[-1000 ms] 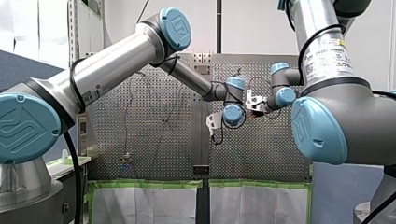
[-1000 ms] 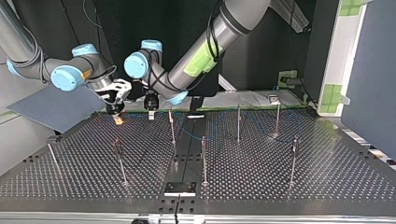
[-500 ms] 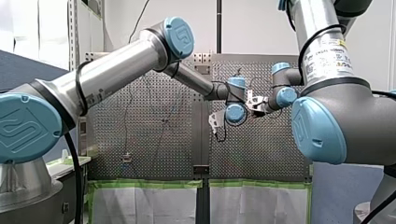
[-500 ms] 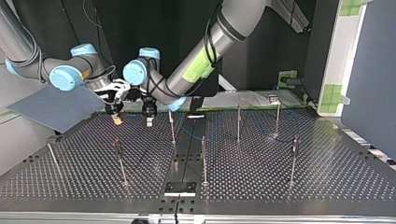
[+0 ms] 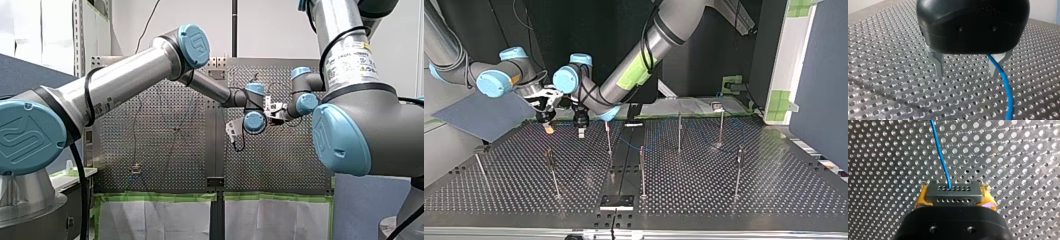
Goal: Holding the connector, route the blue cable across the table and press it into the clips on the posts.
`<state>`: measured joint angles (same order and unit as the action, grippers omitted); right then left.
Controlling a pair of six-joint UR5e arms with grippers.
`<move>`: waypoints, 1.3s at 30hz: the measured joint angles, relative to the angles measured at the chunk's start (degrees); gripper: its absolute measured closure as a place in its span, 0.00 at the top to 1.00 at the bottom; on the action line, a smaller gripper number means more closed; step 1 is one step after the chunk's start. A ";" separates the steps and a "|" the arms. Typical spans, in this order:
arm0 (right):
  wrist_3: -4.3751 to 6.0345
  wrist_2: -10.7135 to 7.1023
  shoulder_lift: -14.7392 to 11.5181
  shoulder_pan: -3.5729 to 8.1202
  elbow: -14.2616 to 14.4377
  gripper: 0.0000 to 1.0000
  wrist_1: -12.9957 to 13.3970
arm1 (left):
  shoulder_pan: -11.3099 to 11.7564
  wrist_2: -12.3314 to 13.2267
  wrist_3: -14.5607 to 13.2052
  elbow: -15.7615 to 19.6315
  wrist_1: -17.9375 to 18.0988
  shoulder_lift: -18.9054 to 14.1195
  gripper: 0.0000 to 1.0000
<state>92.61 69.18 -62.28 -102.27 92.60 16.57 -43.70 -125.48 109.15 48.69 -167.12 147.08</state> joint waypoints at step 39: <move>4.28 0.06 -9.18 0.00 -6.84 0.00 -7.57 | -0.39 -4.09 0.38 4.66 -5.80 -7.32 0.00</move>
<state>96.89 69.24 -71.46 -102.28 85.76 8.99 -44.09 -129.58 109.53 53.35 -172.91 139.75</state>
